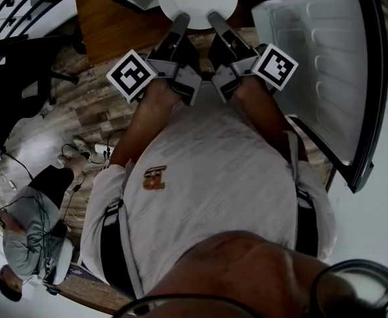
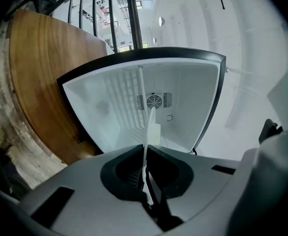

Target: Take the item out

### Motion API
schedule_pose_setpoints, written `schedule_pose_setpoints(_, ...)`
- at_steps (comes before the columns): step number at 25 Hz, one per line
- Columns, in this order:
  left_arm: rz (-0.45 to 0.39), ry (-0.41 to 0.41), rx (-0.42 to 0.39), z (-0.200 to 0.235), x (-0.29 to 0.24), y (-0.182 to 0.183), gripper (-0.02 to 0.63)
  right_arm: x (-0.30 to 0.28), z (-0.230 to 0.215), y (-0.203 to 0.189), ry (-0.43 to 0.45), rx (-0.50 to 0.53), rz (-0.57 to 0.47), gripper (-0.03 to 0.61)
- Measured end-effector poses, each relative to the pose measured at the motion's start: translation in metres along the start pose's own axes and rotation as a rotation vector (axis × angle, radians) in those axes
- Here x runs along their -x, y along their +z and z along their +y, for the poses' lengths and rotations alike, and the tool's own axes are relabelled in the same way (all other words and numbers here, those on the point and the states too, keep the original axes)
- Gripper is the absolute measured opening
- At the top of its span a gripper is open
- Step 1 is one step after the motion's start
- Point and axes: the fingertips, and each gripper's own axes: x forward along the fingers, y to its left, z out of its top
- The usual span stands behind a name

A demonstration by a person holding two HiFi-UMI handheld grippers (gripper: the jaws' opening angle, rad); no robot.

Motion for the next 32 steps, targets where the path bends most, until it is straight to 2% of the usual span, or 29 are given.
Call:
schedule_pose_setpoints(15, 0.002, -0.008, -0.012, -0.014, 0.002, 0.003, 0.029, -0.001, 0.016, 0.003, 0.028, -0.004, -0.01, 0.049)
schedule_pose_setpoints(32, 0.003, -0.007, -0.021, -0.009, 0.001, 0.003, 0.029, -0.002, 0.01, 0.002, 0.05, -0.012, -0.007, 0.049)
